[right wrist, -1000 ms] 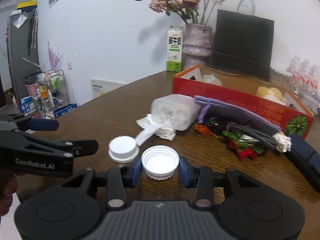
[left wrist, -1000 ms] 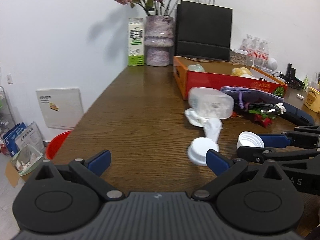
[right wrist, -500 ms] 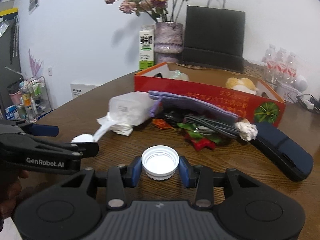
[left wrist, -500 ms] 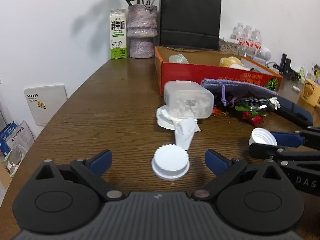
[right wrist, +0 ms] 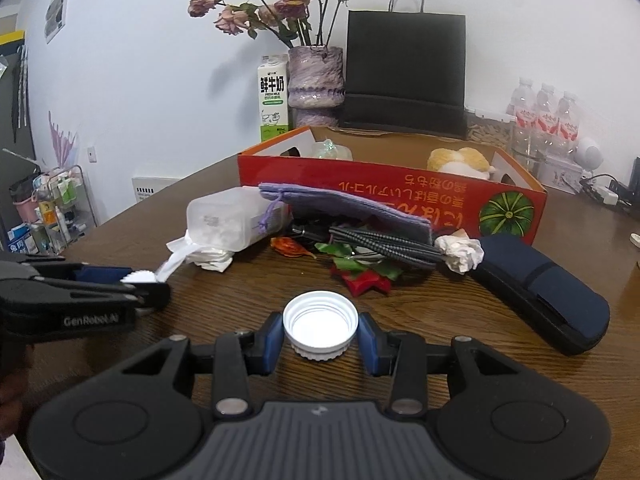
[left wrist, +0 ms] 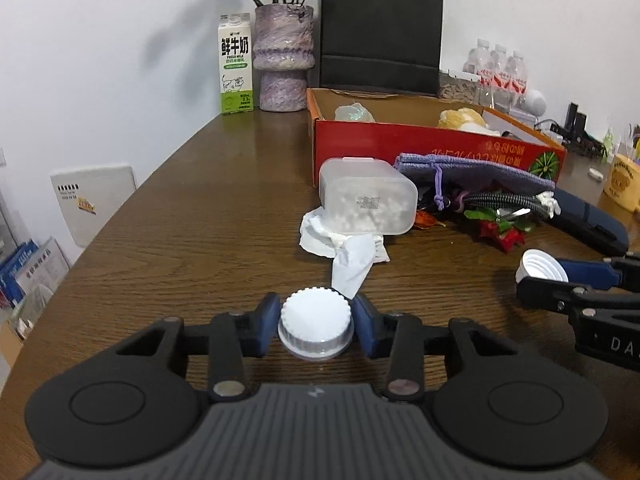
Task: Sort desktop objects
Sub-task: 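Close the left tool on the ridged white cap, then carry both white caps into the cardboard box and open both tools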
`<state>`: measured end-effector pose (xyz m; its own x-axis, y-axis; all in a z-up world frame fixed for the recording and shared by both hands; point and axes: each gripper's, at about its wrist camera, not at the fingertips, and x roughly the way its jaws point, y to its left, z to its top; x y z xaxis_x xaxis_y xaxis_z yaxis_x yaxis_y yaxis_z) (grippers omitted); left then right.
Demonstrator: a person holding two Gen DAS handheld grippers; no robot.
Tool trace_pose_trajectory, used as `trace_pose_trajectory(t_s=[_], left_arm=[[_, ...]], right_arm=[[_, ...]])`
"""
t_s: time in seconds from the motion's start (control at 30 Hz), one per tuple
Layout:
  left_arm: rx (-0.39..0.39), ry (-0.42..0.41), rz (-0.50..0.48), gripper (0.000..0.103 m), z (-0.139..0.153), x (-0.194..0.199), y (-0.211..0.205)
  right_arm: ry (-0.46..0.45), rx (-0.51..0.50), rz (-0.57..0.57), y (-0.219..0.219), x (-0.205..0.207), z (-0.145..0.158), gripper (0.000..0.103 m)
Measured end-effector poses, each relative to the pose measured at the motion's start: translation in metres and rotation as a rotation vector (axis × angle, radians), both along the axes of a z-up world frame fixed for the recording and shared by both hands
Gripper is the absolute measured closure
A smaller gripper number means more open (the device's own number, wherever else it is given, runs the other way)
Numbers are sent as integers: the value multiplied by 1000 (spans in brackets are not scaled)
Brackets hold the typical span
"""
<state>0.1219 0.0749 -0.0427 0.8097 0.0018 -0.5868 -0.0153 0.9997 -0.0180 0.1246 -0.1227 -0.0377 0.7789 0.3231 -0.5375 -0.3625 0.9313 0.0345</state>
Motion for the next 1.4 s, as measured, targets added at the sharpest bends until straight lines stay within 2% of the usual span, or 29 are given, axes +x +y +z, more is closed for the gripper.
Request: trace_pose_trajectory(t_s=[0.37, 0.83, 1.13, 1.4], left_arm=[[-5, 1, 19, 62, 5, -5, -5], [-11, -115, -3, 62, 45, -3, -21], [-28, -191, -56, 62, 79, 24, -42], [-48, -243, -89, 62, 115, 69, -55]], right_arm=[[-20, 17, -1, -15, -4, 5, 64], [-92, 24, -9, -34, 1, 29, 64], [-190, 15, -20, -50, 24, 62, 64], [-254, 37, -26, -65, 66, 98, 64]])
